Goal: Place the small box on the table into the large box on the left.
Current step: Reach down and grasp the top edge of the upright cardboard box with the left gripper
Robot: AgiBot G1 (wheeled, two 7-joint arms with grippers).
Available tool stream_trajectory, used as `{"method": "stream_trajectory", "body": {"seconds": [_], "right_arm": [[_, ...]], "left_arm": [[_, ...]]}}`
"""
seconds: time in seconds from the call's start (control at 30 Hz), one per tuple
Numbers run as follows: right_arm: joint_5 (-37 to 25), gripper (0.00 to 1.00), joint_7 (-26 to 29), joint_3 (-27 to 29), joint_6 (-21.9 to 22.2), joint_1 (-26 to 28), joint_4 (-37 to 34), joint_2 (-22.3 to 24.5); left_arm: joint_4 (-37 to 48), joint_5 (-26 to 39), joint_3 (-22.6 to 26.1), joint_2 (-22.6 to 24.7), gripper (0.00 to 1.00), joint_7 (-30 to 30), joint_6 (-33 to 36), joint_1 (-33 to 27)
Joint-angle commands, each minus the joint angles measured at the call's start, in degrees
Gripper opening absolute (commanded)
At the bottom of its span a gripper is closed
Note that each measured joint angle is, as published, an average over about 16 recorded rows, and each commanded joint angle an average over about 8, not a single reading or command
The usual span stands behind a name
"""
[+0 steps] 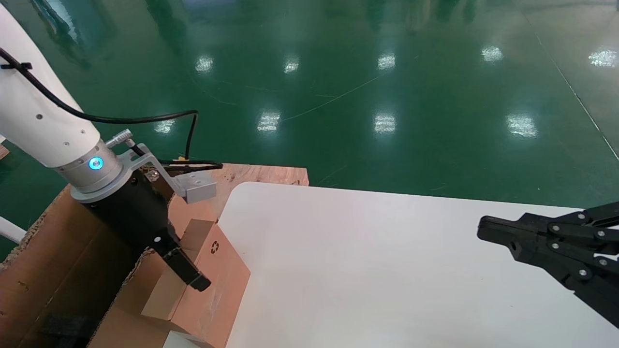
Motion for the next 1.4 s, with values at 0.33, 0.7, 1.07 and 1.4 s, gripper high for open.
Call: {"method": "stream_trajectory", "body": {"seconds": [0.33,0.7,1.07,1.4], "right_arm": [[0.01,0.00,-0.01,-0.01,0.01,0.00,0.00,0.01],[0.02,0.59,-0.01,-0.02,0.02,0.00,-0.01,0.01],[0.03,1.00,-0.02,-0.02,0.03,-0.01,-0.01,0.02],[0.03,1.00,-0.02,-0.02,0.03,-0.01,-0.01,0.02]], "left_arm": [[-0.28,0.36,0.86,-0.37,1.00,-0.38,-2.27,0.29],[-0.64,-0.03,0.91,-0.54,1.00,0.50,-2.85,0.67],[-0.65,-0.13,0.84,-0.56,0.00,0.53,-2.86,0.71],[-0.64,0.00,0.81,-0.55,0.00,0.34,-2.83,0.70]]}}
